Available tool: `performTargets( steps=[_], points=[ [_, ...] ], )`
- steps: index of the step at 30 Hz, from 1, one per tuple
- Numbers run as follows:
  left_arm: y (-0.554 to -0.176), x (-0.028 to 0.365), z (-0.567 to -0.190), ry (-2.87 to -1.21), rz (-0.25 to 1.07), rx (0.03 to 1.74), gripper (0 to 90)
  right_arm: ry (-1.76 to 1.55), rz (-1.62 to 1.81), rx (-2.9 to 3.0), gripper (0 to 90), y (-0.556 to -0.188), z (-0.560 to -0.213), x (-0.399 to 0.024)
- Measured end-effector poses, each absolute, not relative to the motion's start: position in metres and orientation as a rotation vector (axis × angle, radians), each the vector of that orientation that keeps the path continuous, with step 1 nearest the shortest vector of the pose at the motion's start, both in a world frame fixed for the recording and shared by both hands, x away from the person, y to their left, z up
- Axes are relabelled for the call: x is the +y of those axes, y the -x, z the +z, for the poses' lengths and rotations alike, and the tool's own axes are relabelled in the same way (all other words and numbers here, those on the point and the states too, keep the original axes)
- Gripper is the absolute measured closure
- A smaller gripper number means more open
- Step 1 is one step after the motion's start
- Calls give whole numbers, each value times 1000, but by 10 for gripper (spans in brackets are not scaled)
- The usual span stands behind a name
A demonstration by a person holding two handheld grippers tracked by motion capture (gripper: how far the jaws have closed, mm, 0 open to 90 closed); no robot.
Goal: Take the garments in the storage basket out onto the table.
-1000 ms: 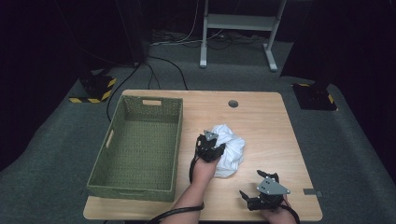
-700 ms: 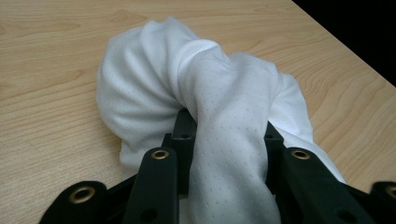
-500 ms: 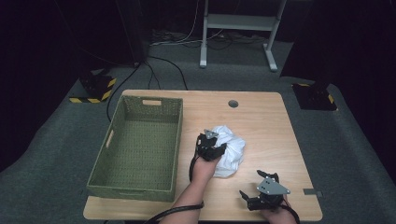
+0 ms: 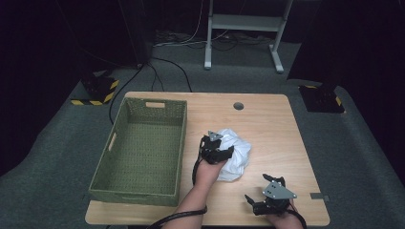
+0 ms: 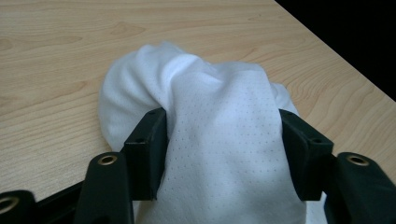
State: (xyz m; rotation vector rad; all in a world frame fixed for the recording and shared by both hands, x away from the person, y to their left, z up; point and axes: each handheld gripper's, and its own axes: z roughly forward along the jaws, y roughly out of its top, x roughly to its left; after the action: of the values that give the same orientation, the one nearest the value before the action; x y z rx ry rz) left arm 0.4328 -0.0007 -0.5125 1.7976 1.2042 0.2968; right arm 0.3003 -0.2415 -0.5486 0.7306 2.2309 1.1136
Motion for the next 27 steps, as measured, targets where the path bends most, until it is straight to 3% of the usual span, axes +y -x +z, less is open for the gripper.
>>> performTargets(
  steps=[12, 27],
  points=[
    [-429, 2, -500, -1790, 330, 1173, 145, -730, 1110, 2231, 2, -300, -549, -241],
    [-420, 14, -475, -1774, 367, 1113, 11, -730, 1100, 2233, 2, -300, -549, -240]
  ],
)
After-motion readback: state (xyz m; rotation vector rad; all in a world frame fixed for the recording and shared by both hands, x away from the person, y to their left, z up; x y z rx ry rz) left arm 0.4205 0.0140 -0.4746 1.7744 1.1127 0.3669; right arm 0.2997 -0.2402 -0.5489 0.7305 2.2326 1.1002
